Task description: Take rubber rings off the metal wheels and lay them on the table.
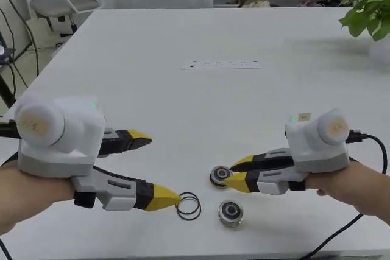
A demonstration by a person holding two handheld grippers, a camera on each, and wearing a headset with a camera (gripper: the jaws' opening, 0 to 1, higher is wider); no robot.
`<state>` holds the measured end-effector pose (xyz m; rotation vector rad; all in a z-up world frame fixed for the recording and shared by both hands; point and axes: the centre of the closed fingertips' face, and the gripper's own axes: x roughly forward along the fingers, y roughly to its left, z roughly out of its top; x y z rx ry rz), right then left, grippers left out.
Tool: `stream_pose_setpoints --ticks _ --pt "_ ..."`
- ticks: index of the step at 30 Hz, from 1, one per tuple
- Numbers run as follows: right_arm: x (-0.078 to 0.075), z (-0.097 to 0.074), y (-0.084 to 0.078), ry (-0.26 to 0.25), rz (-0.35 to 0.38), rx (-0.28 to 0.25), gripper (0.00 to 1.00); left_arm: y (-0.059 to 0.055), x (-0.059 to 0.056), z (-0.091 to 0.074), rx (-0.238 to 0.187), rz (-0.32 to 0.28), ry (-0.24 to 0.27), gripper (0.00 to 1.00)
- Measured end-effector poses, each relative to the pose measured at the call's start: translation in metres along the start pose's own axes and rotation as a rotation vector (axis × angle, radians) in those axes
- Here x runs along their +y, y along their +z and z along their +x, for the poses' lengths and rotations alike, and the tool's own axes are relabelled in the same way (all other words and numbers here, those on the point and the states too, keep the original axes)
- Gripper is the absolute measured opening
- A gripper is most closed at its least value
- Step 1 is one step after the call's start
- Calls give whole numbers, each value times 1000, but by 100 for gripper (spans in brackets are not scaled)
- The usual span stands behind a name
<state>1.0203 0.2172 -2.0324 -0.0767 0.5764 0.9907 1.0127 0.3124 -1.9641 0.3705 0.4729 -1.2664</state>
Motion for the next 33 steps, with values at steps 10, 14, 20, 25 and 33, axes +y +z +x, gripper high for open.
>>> stream_pose_setpoints --ticks 10,14,20,25,33 --pt "-9 -4 -5 -30 10 -1 20 2 3 13 15 14 -19 68" --pt "-13 -6 -8 -41 14 0 21 6 4 21 16 27 -32 67" --pt "-16 -8 -11 -53 12 3 22 9 5 31 25 49 -52 67" --pt "-21 -10 -13 -69 16 2 24 9 8 40 36 55 -65 65" --pt "-25 -12 -18 -85 24 6 27 4 9 53 60 60 -81 61"
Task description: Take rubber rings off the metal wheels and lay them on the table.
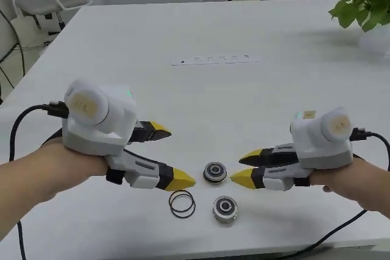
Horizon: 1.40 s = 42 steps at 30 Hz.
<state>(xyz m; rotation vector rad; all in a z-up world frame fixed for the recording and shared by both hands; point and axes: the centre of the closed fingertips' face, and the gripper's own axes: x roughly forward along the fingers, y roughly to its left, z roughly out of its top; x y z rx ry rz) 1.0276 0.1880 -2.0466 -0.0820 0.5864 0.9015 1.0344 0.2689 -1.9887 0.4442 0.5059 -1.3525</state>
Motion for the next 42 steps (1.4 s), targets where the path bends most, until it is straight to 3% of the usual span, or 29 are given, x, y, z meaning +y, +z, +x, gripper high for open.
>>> stream_pose_setpoints --ticks 16,31,42 --pt "-2 2 -6 -8 -4 12 29 -3 3 35 33 13 -40 55" --pt "-5 2 -10 -11 6 17 29 -14 7 59 77 19 -62 45" --pt "-5 2 -13 -9 10 20 29 -18 0 75 100 26 -82 37"
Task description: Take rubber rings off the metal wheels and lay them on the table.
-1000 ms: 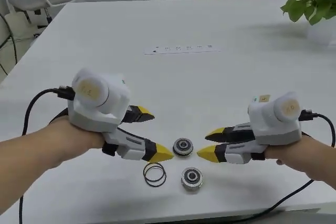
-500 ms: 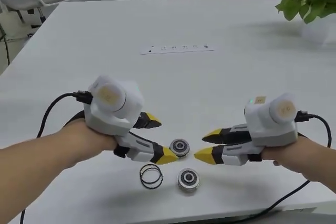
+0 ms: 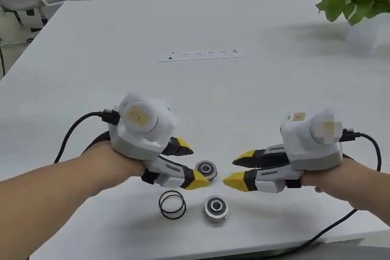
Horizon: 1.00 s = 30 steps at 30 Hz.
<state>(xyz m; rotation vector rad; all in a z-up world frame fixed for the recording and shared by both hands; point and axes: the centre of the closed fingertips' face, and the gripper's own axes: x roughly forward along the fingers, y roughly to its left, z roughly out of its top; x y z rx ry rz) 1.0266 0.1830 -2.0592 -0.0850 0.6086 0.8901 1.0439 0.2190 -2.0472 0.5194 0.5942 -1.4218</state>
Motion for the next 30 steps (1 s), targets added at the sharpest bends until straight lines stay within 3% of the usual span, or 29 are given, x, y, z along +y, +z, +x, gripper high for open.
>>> stream_pose_setpoints --ticks 14,25,29,30 --pt "2 -1 -2 -1 5 -1 28 -7 -3 12 42 8 -12 28" --pt "3 0 -2 3 1 2 28 -5 -4 17 39 13 -10 19" --pt "3 0 -3 3 1 5 28 -3 -4 19 22 -18 -10 18" --pt "3 0 -3 4 1 5 28 -3 -3 18 6 -55 -11 17"
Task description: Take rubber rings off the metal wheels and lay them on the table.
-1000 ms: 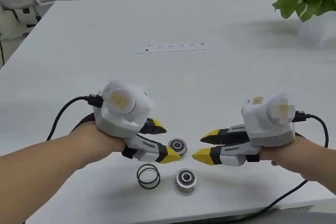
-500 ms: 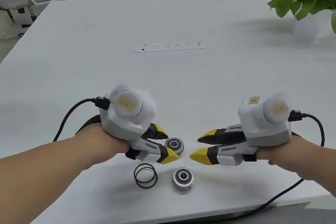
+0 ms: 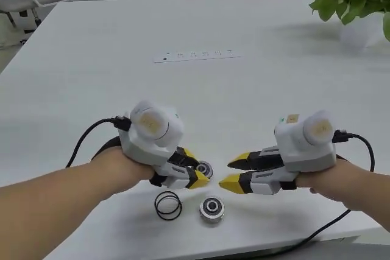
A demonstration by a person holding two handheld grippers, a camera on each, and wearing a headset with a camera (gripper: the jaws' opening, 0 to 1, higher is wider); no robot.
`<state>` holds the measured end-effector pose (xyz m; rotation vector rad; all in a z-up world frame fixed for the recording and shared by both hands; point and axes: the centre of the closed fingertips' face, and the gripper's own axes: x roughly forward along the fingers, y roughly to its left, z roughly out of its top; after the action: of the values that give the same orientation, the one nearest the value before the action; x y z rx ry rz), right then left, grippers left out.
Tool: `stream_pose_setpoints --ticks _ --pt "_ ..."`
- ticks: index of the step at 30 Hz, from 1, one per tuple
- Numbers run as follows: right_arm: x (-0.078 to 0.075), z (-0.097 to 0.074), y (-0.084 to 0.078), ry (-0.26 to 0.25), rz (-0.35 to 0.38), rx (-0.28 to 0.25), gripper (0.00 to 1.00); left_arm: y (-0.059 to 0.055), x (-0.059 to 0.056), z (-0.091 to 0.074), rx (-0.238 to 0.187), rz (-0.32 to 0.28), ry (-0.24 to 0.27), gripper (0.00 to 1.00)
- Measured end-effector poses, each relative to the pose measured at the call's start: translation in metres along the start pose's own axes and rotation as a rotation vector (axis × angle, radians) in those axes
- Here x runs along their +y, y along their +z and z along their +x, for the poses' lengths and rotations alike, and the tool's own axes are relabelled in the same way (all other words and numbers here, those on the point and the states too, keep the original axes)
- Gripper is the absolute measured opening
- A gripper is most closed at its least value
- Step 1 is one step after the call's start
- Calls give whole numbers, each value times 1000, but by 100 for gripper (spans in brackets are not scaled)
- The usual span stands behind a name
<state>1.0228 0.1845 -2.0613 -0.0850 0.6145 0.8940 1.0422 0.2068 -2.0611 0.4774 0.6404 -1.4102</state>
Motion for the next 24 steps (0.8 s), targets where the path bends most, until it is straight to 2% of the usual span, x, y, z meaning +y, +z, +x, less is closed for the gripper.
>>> stream_pose_setpoints --ticks 2,3,8,11,17,24 --pt "0 0 0 1 -1 1 28 2 3 0 -35 -90 0 16" --pt "0 0 0 2 -1 1 28 1 5 0 -43 -96 4 15" --pt "0 1 -1 4 -1 5 28 0 5 1 -16 -9 21 11" --pt "0 2 -1 4 0 5 28 -1 5 1 -4 16 35 9" --pt "-1 5 -1 10 -6 10 27 -1 7 1 1 55 62 7" --pt "2 13 3 27 -37 22 27 -1 7 1 3 56 77 7"
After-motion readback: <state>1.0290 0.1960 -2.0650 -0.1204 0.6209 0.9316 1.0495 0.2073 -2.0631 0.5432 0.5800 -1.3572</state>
